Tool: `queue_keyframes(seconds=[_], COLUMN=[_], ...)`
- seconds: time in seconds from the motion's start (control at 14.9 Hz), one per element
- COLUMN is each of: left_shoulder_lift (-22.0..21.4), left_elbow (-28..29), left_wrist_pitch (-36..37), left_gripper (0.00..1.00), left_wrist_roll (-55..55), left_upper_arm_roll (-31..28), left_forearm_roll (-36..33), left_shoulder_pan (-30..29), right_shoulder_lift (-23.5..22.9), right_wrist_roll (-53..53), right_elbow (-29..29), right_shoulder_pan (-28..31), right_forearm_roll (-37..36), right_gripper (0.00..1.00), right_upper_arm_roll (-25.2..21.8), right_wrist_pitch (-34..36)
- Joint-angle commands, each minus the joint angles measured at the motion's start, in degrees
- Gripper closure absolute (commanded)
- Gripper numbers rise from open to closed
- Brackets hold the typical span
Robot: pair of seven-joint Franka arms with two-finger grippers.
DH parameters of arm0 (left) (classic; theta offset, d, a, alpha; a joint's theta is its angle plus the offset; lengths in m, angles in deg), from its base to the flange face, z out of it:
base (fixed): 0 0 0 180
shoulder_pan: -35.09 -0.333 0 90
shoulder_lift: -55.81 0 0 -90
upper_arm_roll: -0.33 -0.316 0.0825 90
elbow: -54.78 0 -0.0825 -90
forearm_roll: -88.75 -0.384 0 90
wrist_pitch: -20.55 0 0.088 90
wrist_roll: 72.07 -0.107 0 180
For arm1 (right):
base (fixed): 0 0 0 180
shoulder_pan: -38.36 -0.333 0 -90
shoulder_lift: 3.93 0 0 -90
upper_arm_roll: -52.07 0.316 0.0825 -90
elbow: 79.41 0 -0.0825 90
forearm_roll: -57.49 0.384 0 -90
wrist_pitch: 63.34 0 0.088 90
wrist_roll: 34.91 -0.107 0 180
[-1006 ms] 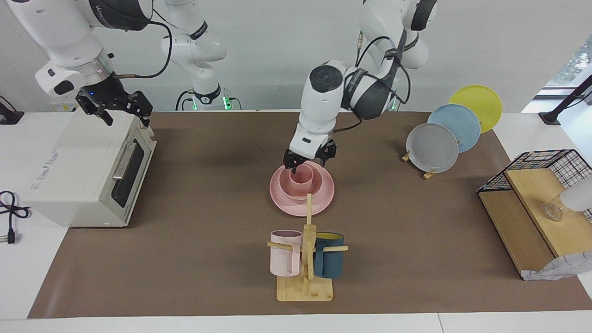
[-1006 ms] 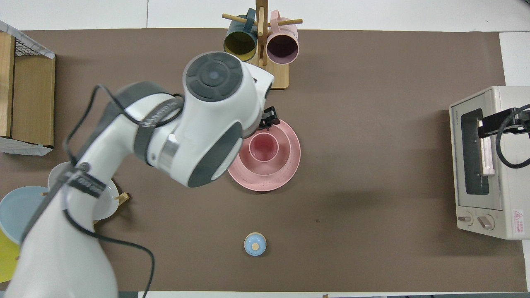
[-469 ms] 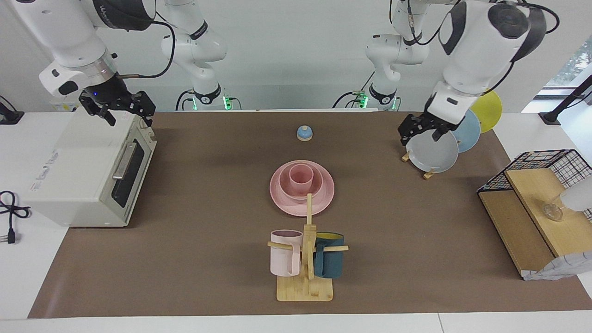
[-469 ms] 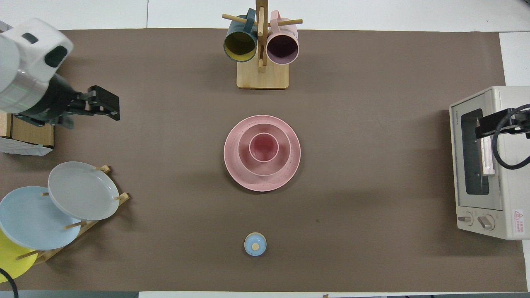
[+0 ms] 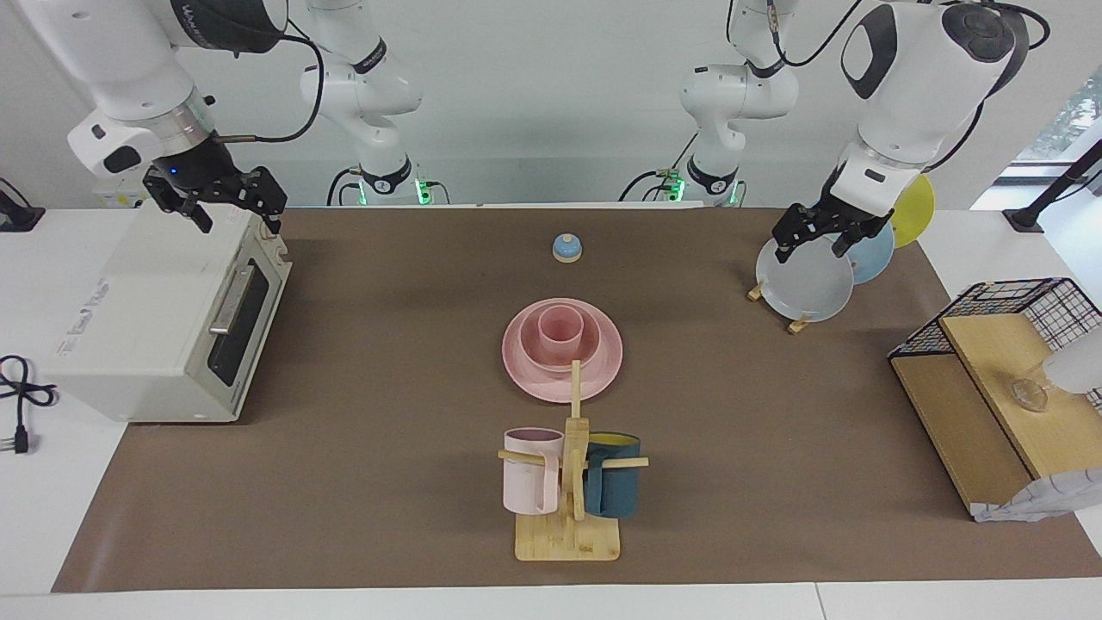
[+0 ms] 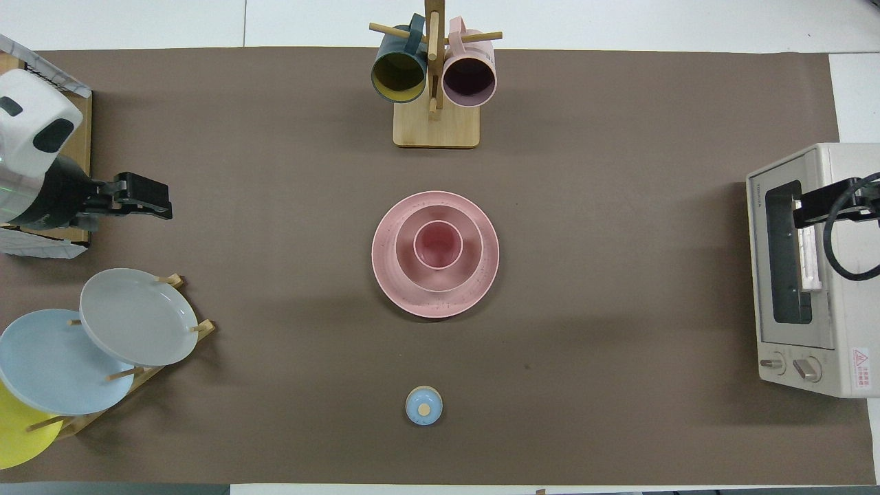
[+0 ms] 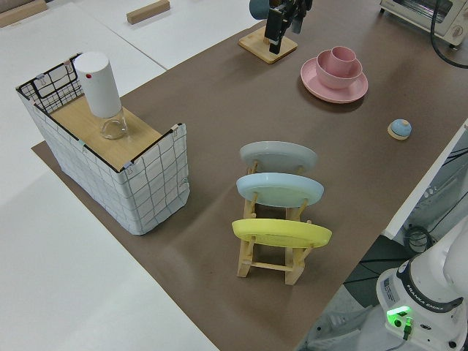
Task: Organize tableware
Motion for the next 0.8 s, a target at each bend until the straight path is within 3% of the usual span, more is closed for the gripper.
queue_keyframes(seconds=[0.0,0.2,0.4,0.6,0.74], left_shoulder_lift=[-0.6,0.4,-0.9,-4.6,-4.6], left_elbow=[-3.7,-9.3,-8.2,-1.1,0.3], left_wrist_pitch=[5.7,16.1,18.8,12.6,8.4], left_gripper=[0.0,0.0,0.0,0.0,0.0], left_wrist_roll=[-1.6,-2.1,-2.3,-2.3,-2.7], left_upper_arm_roll=[0.2,0.2,0.3,0.2,0.9], left_forearm_roll=[-2.0,-2.2,-1.7,-0.7,-0.1], left_shoulder_pan=[-1.0,-0.9,-0.9,-1.2,-3.6], right_shoulder_lift=[-0.5,-0.5,-0.4,-0.2,-0.2], right_wrist_roll=[1.0,0.9,1.0,1.6,1.6], right_elbow=[-1.1,-1.3,-1.3,-0.9,-0.9], right_shoulder_pan=[1.3,1.3,1.2,1.0,0.8], right_forearm_roll=[0.8,0.8,0.8,0.8,0.7], right_gripper=[0.0,0.0,0.0,0.0,0.0], right_upper_arm_roll=[0.6,0.3,0.0,-0.8,-0.9], right_wrist_pitch=[1.3,1.5,1.0,0.7,0.7])
